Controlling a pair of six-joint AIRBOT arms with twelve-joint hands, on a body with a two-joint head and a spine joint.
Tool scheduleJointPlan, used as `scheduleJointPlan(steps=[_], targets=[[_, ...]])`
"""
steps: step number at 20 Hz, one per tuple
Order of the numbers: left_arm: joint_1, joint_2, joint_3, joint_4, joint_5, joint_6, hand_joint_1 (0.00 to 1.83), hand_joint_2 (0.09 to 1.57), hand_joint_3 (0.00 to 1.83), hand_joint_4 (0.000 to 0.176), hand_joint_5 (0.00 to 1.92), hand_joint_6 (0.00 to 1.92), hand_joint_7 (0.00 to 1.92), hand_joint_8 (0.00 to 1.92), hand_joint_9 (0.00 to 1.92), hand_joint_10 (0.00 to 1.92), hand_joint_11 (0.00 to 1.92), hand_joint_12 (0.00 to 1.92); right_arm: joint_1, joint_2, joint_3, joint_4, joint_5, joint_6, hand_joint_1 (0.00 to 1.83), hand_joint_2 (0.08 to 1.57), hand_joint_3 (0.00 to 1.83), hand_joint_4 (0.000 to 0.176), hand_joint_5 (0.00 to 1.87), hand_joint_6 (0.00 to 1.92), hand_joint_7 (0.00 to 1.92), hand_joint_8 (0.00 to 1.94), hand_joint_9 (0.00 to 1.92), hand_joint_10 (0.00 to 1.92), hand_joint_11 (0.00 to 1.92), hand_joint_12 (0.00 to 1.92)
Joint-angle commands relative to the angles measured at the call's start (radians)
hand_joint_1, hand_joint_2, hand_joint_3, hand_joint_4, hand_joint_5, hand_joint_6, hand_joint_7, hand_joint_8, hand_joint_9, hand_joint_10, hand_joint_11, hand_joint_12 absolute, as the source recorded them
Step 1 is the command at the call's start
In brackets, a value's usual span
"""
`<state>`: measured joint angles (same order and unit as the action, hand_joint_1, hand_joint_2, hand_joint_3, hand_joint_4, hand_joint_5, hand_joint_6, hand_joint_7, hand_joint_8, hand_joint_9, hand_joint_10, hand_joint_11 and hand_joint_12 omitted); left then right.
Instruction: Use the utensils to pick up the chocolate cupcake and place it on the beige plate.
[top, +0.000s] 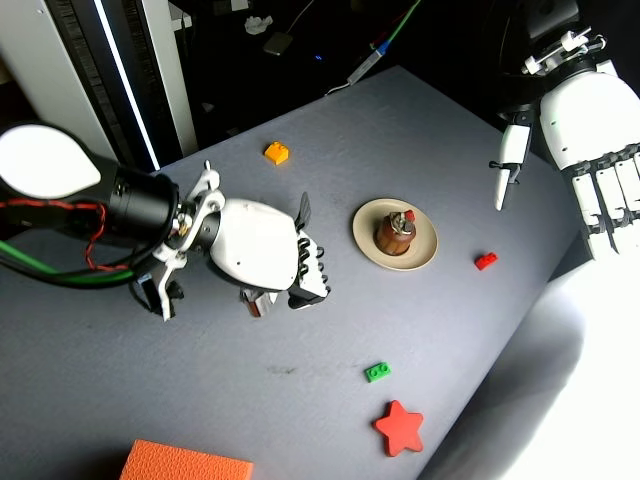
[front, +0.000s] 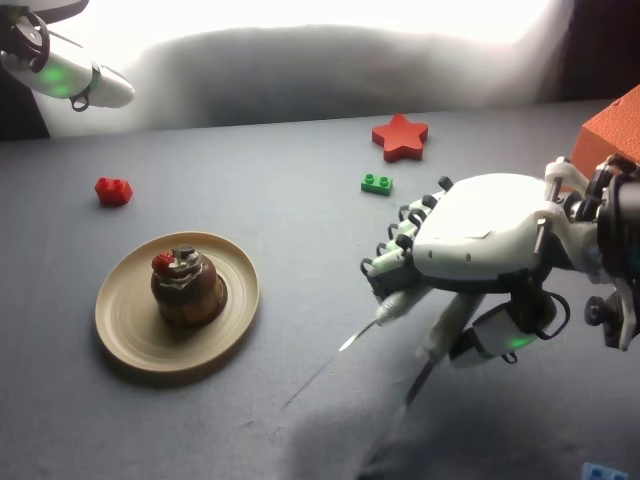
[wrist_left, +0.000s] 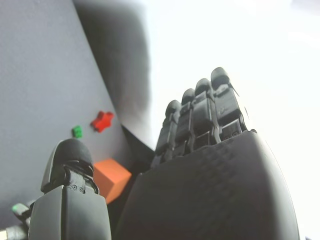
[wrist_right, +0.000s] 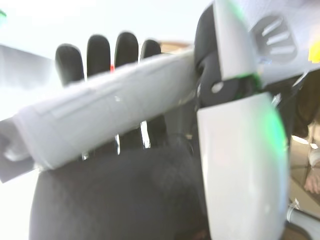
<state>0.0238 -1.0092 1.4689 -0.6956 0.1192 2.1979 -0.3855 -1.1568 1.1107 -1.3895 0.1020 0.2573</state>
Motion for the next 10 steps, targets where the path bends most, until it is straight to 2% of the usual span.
scheduleJointPlan(steps=[1,5,6,7,8,9,10], targets=[[-0.017,0.009,0.004,-0.004,-0.088,0.002,0.24,1.14,0.0,0.0,0.01,0.0,0.0,0.0,0.02,0.0,0.0,0.11,0.001,0.0,0.007,0.009,0.039,-0.001,1.01,1.13,0.0,0.0,0.4,0.93,0.42,1.09,0.37,1.24,0.26,1.58],[-0.017,0.009,0.003,-0.004,-0.084,0.002,0.23,1.14,0.0,0.0,0.01,0.0,0.01,0.0,0.02,0.0,0.0,0.12,-0.012,-0.007,0.023,0.009,0.041,-0.023,1.0,1.14,0.0,0.0,0.42,0.82,0.47,0.96,0.38,1.16,0.22,1.54],[-0.017,0.009,0.003,-0.004,-0.084,0.002,0.25,1.14,0.0,0.0,0.03,0.0,0.02,0.0,0.03,0.0,0.0,0.13,-0.012,-0.007,0.023,0.009,0.041,-0.032,0.95,1.15,0.0,0.0,0.47,0.66,0.5,0.77,0.37,1.05,0.19,1.51],[-0.017,0.009,0.002,-0.004,-0.083,0.002,0.25,1.14,0.0,0.0,0.03,0.0,0.02,0.0,0.03,0.0,0.0,0.13,-0.011,-0.007,0.023,0.009,0.041,-0.039,0.95,1.15,0.0,0.0,0.47,0.66,0.5,0.77,0.37,1.05,0.19,1.51],[-0.017,0.009,0.002,-0.004,-0.083,0.002,0.26,1.14,0.0,0.0,0.02,0.0,0.02,0.0,0.04,0.0,0.0,0.13,-0.012,-0.007,0.023,0.009,0.038,-0.053,0.81,1.18,0.0,0.0,0.54,0.11,0.57,0.09,0.4,0.59,0.08,1.36],[-0.016,0.01,0.001,-0.004,-0.083,0.002,0.26,1.14,0.0,0.0,0.02,0.0,0.01,0.0,0.03,0.0,0.0,0.11,-0.014,-0.007,0.023,0.009,0.034,-0.079,0.72,1.2,0.0,0.0,0.46,0.01,0.45,0.0,0.38,0.28,0.01,1.2],[-0.016,0.01,0.001,-0.004,-0.083,0.002,0.25,1.14,0.0,0.0,0.02,0.0,0.01,0.0,0.03,0.0,0.0,0.1,-0.015,-0.007,0.023,0.009,0.028,-0.09,0.67,1.21,0.0,0.0,0.37,0.0,0.36,0.0,0.33,0.13,0.0,0.99]])
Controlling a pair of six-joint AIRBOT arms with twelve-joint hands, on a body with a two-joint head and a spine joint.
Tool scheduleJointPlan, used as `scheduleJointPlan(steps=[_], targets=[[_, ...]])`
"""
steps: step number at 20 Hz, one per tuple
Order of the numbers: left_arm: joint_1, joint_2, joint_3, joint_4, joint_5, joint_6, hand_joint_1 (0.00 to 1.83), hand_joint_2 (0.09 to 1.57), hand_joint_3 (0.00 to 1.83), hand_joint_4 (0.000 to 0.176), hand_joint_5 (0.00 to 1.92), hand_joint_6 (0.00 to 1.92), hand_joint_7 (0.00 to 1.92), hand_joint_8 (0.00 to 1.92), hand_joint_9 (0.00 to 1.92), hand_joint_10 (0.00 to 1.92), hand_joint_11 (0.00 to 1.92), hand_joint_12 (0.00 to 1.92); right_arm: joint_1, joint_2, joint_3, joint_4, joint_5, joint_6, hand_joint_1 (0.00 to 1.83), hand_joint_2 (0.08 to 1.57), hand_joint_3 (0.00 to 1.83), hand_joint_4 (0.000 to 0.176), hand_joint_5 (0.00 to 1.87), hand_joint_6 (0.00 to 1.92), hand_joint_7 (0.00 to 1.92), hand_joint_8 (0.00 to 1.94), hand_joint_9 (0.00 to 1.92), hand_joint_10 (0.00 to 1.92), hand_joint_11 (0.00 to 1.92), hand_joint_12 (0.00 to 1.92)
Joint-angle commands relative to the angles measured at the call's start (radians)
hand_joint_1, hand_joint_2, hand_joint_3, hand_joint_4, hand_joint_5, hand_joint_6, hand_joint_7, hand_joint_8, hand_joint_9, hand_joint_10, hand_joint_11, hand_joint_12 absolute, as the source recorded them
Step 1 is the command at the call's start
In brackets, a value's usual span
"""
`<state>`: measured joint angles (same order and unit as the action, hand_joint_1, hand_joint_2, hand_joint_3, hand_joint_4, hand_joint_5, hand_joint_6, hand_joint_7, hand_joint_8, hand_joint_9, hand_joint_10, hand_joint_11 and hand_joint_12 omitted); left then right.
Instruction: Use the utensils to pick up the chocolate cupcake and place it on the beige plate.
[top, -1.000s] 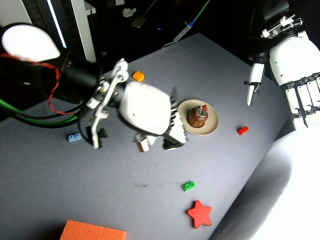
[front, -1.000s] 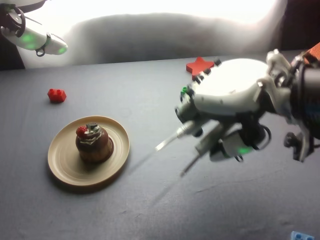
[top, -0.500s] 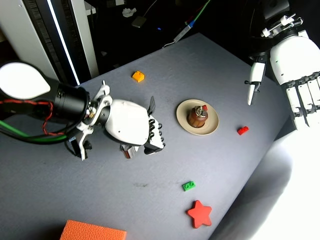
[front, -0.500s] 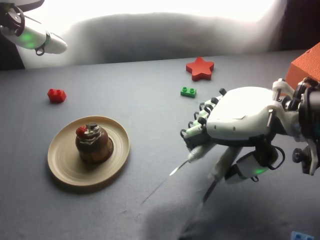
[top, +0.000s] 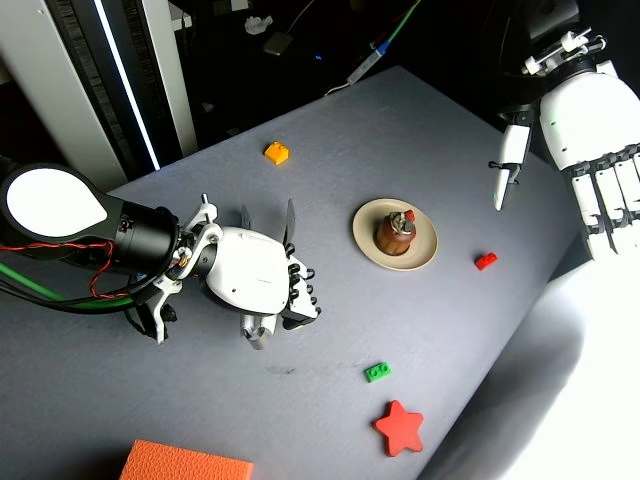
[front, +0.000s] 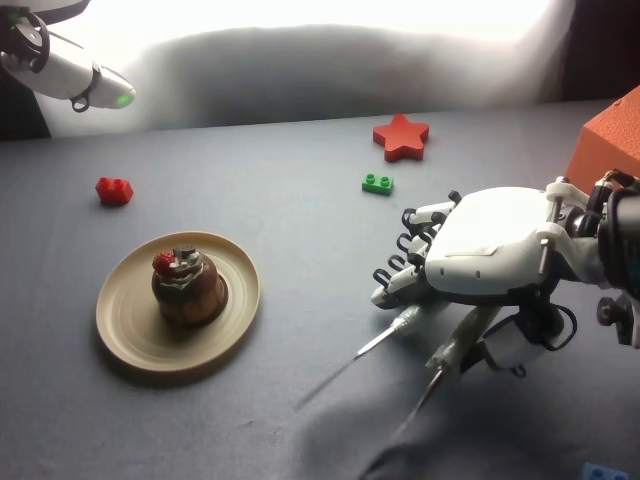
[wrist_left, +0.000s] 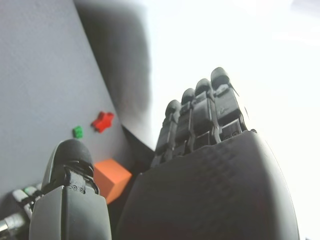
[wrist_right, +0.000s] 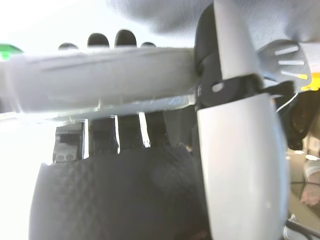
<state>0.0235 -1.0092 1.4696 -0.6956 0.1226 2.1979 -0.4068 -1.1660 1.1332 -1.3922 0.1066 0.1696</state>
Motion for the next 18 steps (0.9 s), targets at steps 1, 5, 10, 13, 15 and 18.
scheduleJointPlan(steps=[1,5,10,13,15,18], targets=[[-0.016,0.01,0.0,-0.004,-0.086,0.002,0.25,1.14,0.0,0.0,0.02,0.0,0.01,0.0,0.02,0.0,0.0,0.08,0.006,0.003,0.001,0.011,0.02,-0.011,0.64,1.21,0.0,0.0,0.34,0.0,0.33,0.0,0.32,0.05,0.0,0.89],[-0.016,0.011,-0.001,-0.004,-0.087,0.002,0.25,1.14,0.0,0.0,0.01,0.0,0.01,0.0,0.03,0.0,0.0,0.07,0.008,0.01,0.001,0.011,0.013,-0.035,0.57,1.16,0.0,0.0,0.13,0.0,0.11,0.0,0.14,0.0,0.0,0.41],[-0.016,0.013,-0.005,-0.004,-0.089,0.002,0.26,1.14,0.0,0.0,0.05,0.0,0.04,0.0,0.06,0.0,0.0,0.17,0.005,0.052,-0.016,0.011,0.022,-0.068,0.38,1.03,0.0,0.0,0.0,0.0,0.0,0.0,0.0,0.0,0.0,0.16],[-0.016,0.012,-0.004,-0.004,-0.089,0.002,0.23,1.14,0.0,0.0,0.02,0.0,0.02,0.0,0.06,0.0,0.0,0.17,0.008,0.094,-0.052,0.011,0.025,-0.104,0.29,0.98,0.0,0.0,0.0,0.0,0.0,0.0,0.0,0.0,0.0,0.11],[-0.016,0.012,-0.004,-0.004,-0.089,0.002,0.24,1.14,0.0,0.0,0.03,0.0,0.01,0.0,0.06,0.0,0.0,0.19,0.021,0.136,-0.081,0.011,0.034,-0.106,0.27,0.98,0.0,0.0,0.0,0.0,0.0,0.0,0.0,0.0,0.0,0.05],[-0.015,0.014,-0.006,-0.004,-0.09,0.001,0.25,1.14,0.0,0.0,0.03,0.0,0.02,0.0,0.05,0.0,0.0,0.18,0.053,0.204,-0.129,0.012,0.029,-0.106,0.27,1.08,0.0,0.0,0.09,0.0,0.12,0.01,0.11,0.01,0.0,0.34]])
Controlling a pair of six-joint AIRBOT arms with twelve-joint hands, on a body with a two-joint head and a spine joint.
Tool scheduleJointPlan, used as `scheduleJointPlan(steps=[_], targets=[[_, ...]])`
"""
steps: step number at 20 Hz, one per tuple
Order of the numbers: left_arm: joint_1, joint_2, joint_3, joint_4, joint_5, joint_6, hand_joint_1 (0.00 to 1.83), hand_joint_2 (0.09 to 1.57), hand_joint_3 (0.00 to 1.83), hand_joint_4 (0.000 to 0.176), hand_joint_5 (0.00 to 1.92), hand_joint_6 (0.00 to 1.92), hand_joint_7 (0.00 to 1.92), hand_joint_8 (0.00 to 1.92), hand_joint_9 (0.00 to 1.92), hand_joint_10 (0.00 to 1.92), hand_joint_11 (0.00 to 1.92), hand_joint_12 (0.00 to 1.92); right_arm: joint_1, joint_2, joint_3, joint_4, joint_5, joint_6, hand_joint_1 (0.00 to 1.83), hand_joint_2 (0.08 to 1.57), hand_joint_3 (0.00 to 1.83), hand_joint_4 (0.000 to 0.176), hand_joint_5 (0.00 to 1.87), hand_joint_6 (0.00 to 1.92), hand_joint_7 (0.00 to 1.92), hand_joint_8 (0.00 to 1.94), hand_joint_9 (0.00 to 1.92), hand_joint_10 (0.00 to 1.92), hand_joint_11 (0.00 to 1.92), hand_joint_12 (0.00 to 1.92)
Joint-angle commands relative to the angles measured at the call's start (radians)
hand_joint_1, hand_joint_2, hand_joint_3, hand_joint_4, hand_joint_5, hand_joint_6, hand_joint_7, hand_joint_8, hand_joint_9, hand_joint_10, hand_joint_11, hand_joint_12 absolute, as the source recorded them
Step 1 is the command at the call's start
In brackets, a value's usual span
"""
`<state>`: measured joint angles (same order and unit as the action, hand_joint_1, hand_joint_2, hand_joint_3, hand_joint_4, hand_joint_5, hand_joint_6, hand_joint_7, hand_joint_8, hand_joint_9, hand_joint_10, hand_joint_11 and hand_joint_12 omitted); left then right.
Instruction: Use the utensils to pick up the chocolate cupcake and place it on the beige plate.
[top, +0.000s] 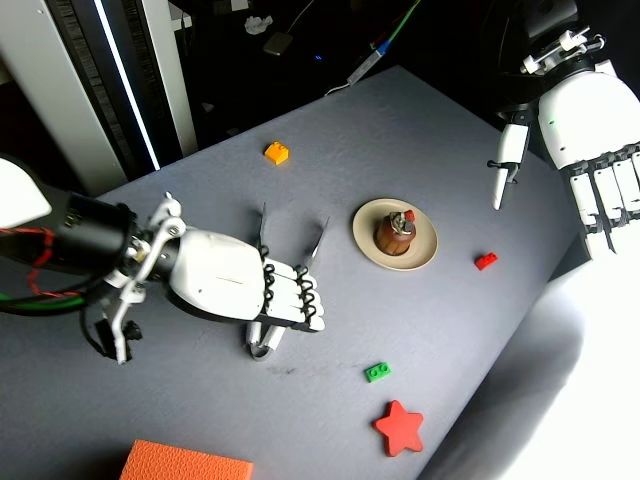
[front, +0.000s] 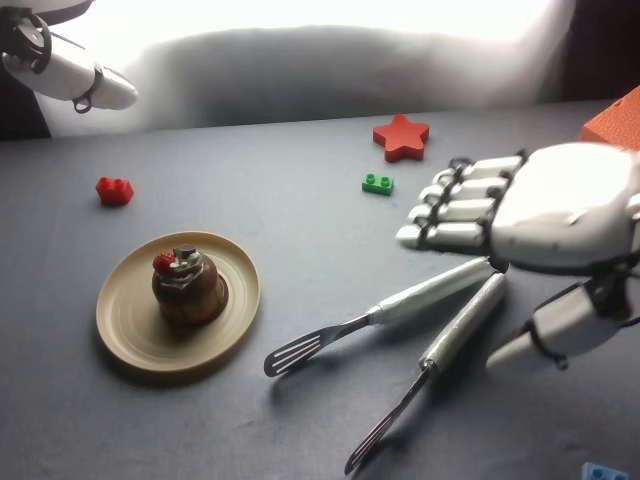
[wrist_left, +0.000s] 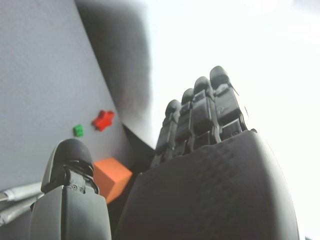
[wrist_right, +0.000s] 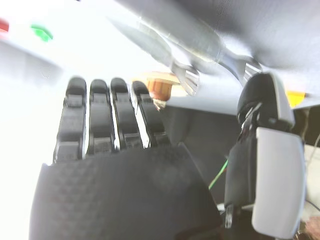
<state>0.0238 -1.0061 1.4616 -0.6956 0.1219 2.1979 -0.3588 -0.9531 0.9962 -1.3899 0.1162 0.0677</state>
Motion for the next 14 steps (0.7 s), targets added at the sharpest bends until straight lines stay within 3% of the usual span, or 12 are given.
scheduleJointPlan(steps=[1,3,4,5,6,7,8,9,10,11,12,14], targets=[[-0.014,0.011,0.001,-0.004,-0.091,0.0,0.26,1.14,0.0,0.0,0.06,0.0,0.05,0.0,0.08,0.0,0.0,0.25,0.021,0.023,-0.011,0.009,0.026,-0.004,0.26,1.11,0.0,0.0,0.15,0.01,0.19,0.0,0.19,0.01,0.0,0.55],[-0.014,0.012,0.002,-0.004,-0.094,-0.013,0.3,1.15,0.0,0.0,0.11,0.0,0.12,0.0,0.15,0.01,0.0,0.43,0.064,0.081,-0.045,0.01,0.043,-0.004,0.29,1.15,0.0,0.0,0.43,0.03,0.48,0.02,0.46,0.04,0.02,1.05],[-0.013,0.012,0.003,-0.004,-0.096,-0.013,0.38,1.17,0.0,0.0,0.25,0.01,0.25,0.01,0.32,0.01,0.04,0.74,0.084,0.105,-0.06,0.01,0.054,-0.004,0.28,1.19,0.0,0.0,0.61,0.05,0.65,0.04,0.63,0.11,0.14,1.21],[-0.01,0.014,0.003,-0.004,-0.099,-0.013,0.47,1.18,0.0,0.0,0.43,0.02,0.49,0.04,0.56,0.08,0.14,0.91,0.098,0.129,-0.075,0.01,0.057,-0.004,0.33,1.2,0.0,0.0,0.82,0.09,0.84,0.09,0.69,0.58,0.26,1.44],[-0.007,0.016,0.003,-0.004,-0.099,-0.012,0.5,1.2,0.0,0.0,0.7,0.06,0.77,0.09,0.77,0.16,0.28,1.02,0.106,0.153,-0.091,0.01,0.058,-0.004,0.42,1.2,0.0,0.0,0.85,0.37,0.88,0.47,0.66,1.12,0.35,1.7],[-0.007,0.017,0.003,-0.004,-0.098,-0.012,0.55,1.2,0.0,0.0,0.88,0.08,0.92,0.11,0.87,0.25,0.37,1.09,0.109,0.172,-0.102,0.01,0.058,-0.003,0.44,1.19,0.0,0.0,0.74,0.8,0.78,0.94,0.63,1.41,0.46,1.82],[-0.008,0.018,0.006,-0.004,-0.098,-0.012,0.62,1.19,0.0,0.0,1.05,0.22,1.08,0.24,0.9,0.62,0.51,1.28,0.106,0.202,-0.118,0.01,0.057,-0.002,0.49,1.21,0.0,0.0,0.63,1.32,0.73,1.49,0.68,1.82,0.68,1.9],[-0.008,0.018,0.008,-0.004,-0.098,-0.012,0.62,1.21,0.0,0.0,1.0,0.68,0.99,0.77,0.83,1.1,0.58,1.5,0.103,0.221,-0.129,0.01,0.057,0.001,0.52,1.23,0.0,0.0,0.61,1.55,0.75,1.74,0.78,1.9,0.81,1.92],[-0.008,0.018,0.011,-0.004,-0.098,-0.012,0.59,1.25,0.0,0.0,0.82,1.33,0.84,1.38,0.78,1.6,0.65,1.8,0.099,0.239,-0.14,0.01,0.058,0.003,0.55,1.23,0.0,0.0,0.7,1.71,0.89,1.9,0.98,1.92,1.05,1.92],[-0.009,0.018,0.013,-0.004,-0.098,-0.012,0.62,1.25,0.0,0.002,0.8,1.78,0.86,1.81,0.87,1.86,0.82,1.9,0.098,0.251,-0.148,0.01,0.06,0.003,0.63,1.21,0.0,0.0,0.86,1.88,1.08,1.93,1.19,1.92,1.29,1.92],[-0.011,0.018,0.013,-0.004,-0.098,-0.012,0.65,1.23,0.0,0.025,0.96,1.89,1.04,1.9,1.06,1.91,1.02,1.92,0.099,0.257,-0.15,0.01,0.064,0.002,0.59,1.26,0.01,0.0,1.07,1.91,1.26,1.94,1.37,1.92,1.47,1.92],[-0.011,0.017,0.014,-0.004,-0.098,-0.012,0.65,1.24,0.0,0.036,1.17,1.92,1.25,1.92,1.26,1.92,1.22,1.92,0.106,0.263,-0.15,0.01,0.065,0.002,0.58,1.31,0.01,0.0,1.19,1.92,1.35,1.94,1.49,1.92,1.63,1.92]])
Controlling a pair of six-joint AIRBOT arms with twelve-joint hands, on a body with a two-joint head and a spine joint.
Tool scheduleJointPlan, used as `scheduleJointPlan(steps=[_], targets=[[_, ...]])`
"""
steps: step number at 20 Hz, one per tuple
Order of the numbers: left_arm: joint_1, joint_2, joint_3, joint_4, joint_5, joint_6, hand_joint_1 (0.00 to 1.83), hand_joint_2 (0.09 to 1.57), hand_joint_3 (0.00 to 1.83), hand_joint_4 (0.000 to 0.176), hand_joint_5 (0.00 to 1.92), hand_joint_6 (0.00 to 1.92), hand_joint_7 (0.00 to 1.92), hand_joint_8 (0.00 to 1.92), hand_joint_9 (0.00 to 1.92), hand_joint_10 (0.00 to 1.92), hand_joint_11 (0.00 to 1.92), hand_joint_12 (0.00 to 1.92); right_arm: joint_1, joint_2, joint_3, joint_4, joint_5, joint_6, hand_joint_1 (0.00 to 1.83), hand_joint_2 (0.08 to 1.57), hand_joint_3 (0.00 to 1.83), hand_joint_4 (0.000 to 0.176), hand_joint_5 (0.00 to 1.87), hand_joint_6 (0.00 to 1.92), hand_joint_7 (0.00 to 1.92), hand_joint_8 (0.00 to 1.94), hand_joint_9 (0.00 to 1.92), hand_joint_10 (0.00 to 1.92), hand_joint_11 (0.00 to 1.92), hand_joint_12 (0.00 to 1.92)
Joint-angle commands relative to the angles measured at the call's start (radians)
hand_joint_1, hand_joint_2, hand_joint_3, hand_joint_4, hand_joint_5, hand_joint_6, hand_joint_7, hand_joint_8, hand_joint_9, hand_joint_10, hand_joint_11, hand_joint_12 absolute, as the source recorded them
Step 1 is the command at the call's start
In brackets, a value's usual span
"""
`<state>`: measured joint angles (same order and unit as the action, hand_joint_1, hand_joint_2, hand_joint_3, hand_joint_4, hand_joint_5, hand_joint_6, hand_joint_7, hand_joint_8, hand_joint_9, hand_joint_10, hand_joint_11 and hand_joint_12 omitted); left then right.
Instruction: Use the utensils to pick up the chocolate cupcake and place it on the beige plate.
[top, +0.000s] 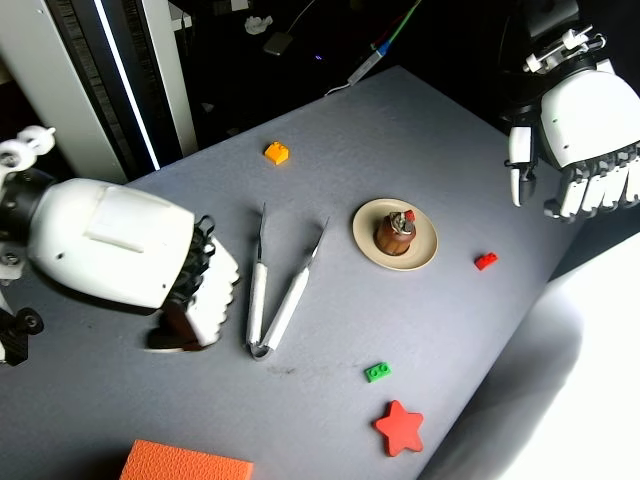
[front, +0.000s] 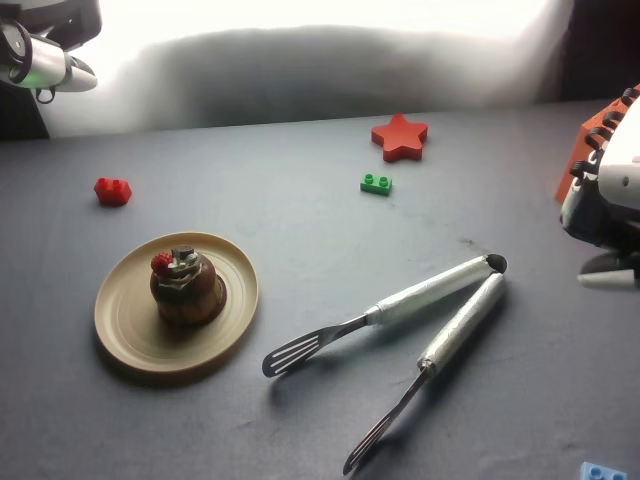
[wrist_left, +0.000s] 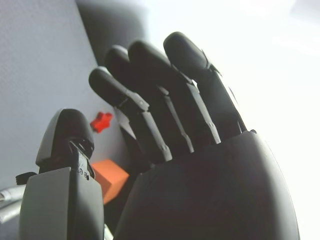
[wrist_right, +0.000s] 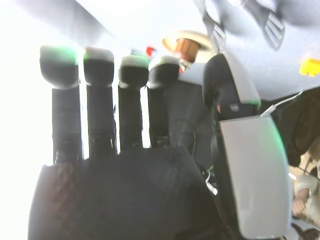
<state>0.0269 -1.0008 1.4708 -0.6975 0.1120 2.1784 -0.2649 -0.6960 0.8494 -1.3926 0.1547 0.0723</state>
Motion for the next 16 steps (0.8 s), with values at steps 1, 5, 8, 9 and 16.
scheduleJointPlan(steps=[1,5,8,9,16], targets=[[-0.015,0.012,0.004,-0.002,-0.088,0.007,0.66,1.26,0.0,0.031,1.25,1.92,1.33,1.92,1.35,1.92,1.33,1.92,0.014,0.007,-0.003,0.012,0.025,-0.003,0.62,1.31,0.01,0.0,1.21,1.92,1.37,1.94,1.51,1.92,1.65,1.92],[-0.019,0.011,0.007,-0.002,-0.086,0.007,0.71,1.26,0.0,0.017,1.25,1.92,1.34,1.92,1.37,1.92,1.41,1.92,0.016,0.006,-0.004,0.013,0.026,0.009,0.71,1.33,0.0,0.0,1.22,1.92,1.38,1.94,1.5,1.92,1.63,1.92],[-0.021,0.011,0.005,-0.002,-0.083,0.007,0.72,1.26,0.0,0.013,1.23,1.92,1.31,1.92,1.35,1.92,1.39,1.92,0.024,0.005,-0.009,0.013,0.037,0.021,0.7,1.34,0.0,0.0,1.21,1.92,1.38,1.94,1.5,1.92,1.61,1.92],[-0.022,0.011,0.005,-0.002,-0.083,0.007,0.72,1.27,0.0,0.011,1.21,1.92,1.29,1.92,1.33,1.92,1.37,1.92,0.024,0.004,-0.01,0.013,0.04,0.021,0.69,1.34,0.0,0.0,1.19,1.92,1.35,1.94,1.46,1.92,1.58,1.92],[-0.013,0.014,0.0,-0.002,-0.072,0.007,0.68,1.31,0.0,0.001,1.17,1.92,1.28,1.92,1.32,1.92,1.33,1.92,0.042,-0.001,-0.018,0.013,0.046,0.02,0.69,1.36,0.0,0.0,1.09,1.92,1.24,1.94,1.38,1.92,1.52,1.92]])
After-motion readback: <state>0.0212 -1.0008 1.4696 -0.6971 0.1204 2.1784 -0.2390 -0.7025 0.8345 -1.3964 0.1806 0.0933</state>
